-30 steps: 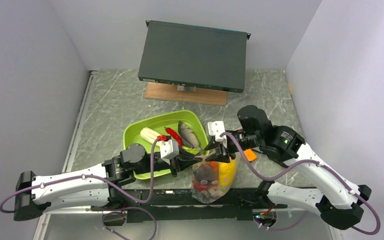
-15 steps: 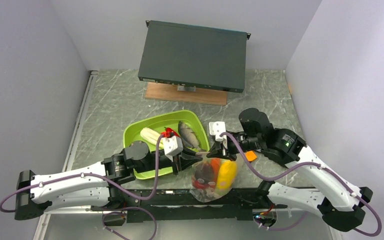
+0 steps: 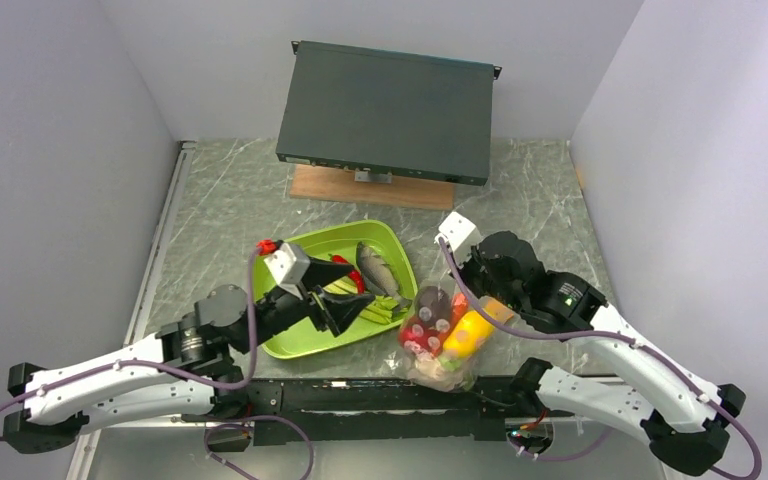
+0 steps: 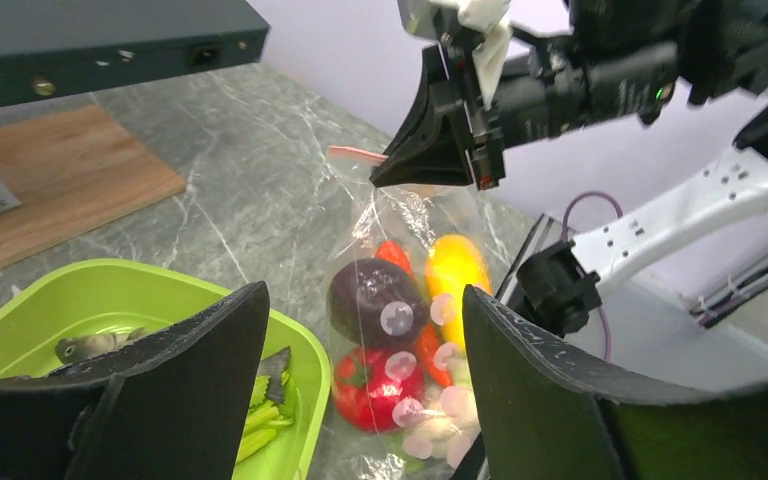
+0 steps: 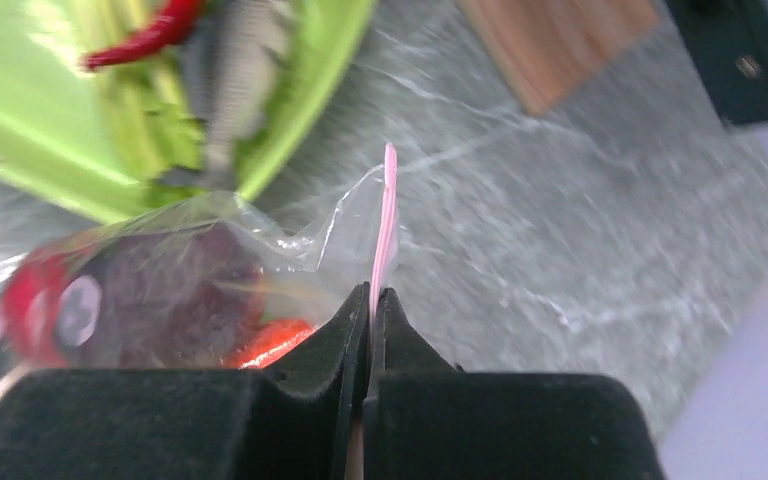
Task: Place the food in the zip-top bag and seal the zipper
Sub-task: Place the zipper food storage bag at the center of the board.
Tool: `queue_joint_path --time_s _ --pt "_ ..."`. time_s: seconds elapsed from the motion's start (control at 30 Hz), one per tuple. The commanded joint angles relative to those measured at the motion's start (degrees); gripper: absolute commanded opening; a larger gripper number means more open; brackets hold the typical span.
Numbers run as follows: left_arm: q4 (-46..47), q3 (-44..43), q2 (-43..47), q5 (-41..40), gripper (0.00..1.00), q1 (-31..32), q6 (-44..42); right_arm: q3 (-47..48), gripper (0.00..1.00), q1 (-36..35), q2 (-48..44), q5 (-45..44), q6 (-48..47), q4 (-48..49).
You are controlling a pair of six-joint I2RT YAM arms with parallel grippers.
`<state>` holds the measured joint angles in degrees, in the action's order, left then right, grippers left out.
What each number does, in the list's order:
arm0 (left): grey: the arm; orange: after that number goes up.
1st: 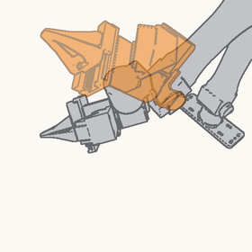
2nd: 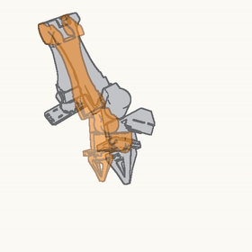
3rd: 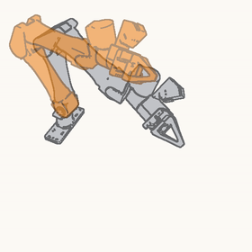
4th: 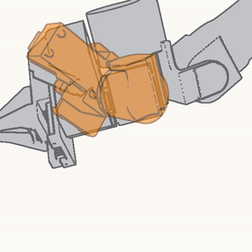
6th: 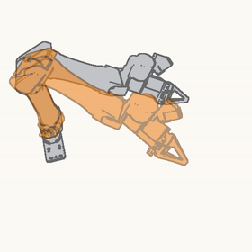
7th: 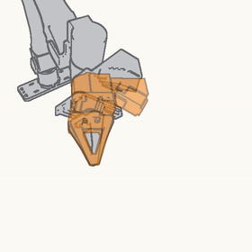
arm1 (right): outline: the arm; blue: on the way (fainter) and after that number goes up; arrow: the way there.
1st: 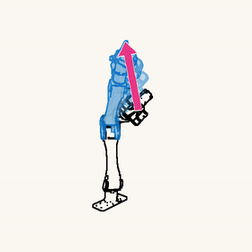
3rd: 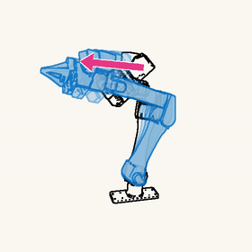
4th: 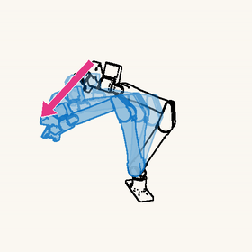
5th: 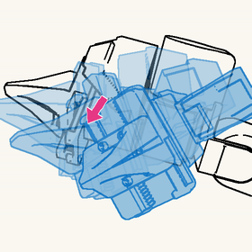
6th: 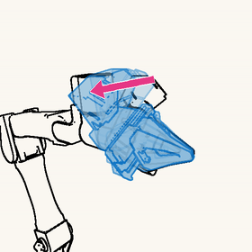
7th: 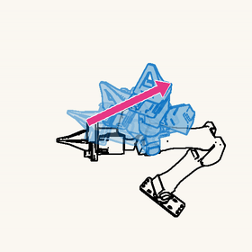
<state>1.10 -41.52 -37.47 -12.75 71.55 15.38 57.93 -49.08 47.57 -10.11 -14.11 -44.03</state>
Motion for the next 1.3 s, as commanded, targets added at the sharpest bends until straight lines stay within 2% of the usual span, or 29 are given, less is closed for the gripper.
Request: queue_joint_path --time_s 0.0,0.07,0.2,0.4,0.6,0.87,0.97,1.13,1.27 --pt "-2.97 -0.78 4.47 -5.82 0.76 -0.18 4.61 -2.58 0.0 2.42 -1.36 -20.88 3.94 7.16" --pt "-3.2 0.43 6.28 -5.68 0.76 -0.18 5.75 -2.51 0.0 5.39 -0.34 -22.2 4.65 8.77" --pt "-3.65 1.75 8.75 -4.75 0.77 -0.18 7.08 -0.82 0.0 11.99 3.48 -15.78 6.1 12.86" --pt "-8.18 0.28 9.98 -4.64 0.78 -0.18 8.28 -1.58 0.0 18.26 10.4 -8.98 9.35 25.44" --pt "-13.41 -2.0 10.55 -5.04 0.78 -0.18 9.51 -2.37 0.0 19.31 17.62 -11.64 10.87 37.43" --pt "-12.92 -0.91 13.65 -5.78 0.78 -0.18 9.44 -4.26 0.01 19.31 19.42 -10.55 10.6 40.16" --pt "-12.77 -0.91 13.69 -6.24 0.79 -0.18 9.17 -3.8 0.17 19.25 19.02 -8.75 9.52 38.88" --pt "-13.73 -2.4 12.61 -7.17 0.78 -0.18 8.71 -2.17 0.63 19.17 17.71 -4.36 7.64 35.18" --pt "-13.74 -3.04 12.51 -7.79 0.79 -0.18 8.65 -0.51 0.84 18.88 15.27 -3.25 8.27 30.84"
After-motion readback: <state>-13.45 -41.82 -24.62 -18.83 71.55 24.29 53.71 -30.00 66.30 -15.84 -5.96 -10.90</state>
